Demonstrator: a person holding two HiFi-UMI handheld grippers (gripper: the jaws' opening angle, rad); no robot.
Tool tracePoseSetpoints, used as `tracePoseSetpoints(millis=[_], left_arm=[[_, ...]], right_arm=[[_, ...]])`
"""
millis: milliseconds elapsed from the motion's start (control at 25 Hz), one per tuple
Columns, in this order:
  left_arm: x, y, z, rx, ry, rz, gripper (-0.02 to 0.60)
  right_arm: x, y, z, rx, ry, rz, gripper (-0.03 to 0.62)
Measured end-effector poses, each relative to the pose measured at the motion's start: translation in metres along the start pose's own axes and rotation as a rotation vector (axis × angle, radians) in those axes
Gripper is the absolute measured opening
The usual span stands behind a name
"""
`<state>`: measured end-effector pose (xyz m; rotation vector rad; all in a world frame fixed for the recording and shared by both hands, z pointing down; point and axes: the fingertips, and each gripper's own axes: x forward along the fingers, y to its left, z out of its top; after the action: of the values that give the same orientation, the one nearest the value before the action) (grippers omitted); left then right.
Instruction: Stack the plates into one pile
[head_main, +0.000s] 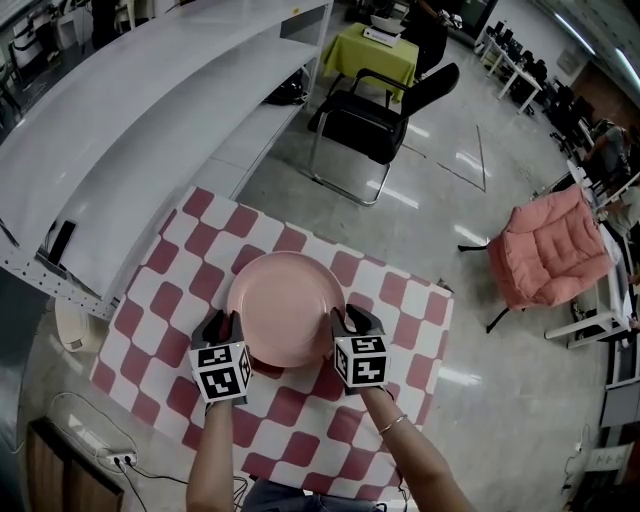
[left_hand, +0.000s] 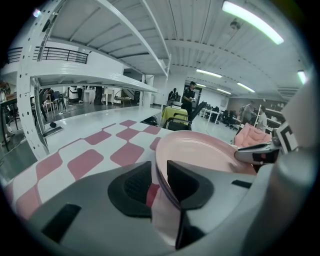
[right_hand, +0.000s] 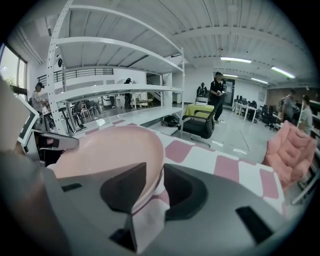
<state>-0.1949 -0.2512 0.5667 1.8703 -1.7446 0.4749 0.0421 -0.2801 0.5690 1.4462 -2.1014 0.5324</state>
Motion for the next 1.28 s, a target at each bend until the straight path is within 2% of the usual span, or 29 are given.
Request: tracePoseSetpoints(millis=[280,600,1080,1280], left_arm=[[-0.009,-0.002,0.008,-0.013,-0.031,-0.016,0.095],[-0.030,-0.013,0.018,0.006,-0.075,-0.033,0.072],[-0.081,-0.042,0.030,0.029,-0.158,-0.048,0.026],[-0.102,-0.059,0.030,0.033,-0.186,-0.056,0.021]], right_arm=[[-0.007,0.000,0.009,0.022,-0.052,0.000,0.117],[-0.030,0.011,0.029,-0.001,-0.123,0.043,0.114],[-0.085,0.023,0.039,-0.027,-0.214,0.133,0.028],[-0.114,0.026,0.040,-0.041,-0.263,0.180,0.014]])
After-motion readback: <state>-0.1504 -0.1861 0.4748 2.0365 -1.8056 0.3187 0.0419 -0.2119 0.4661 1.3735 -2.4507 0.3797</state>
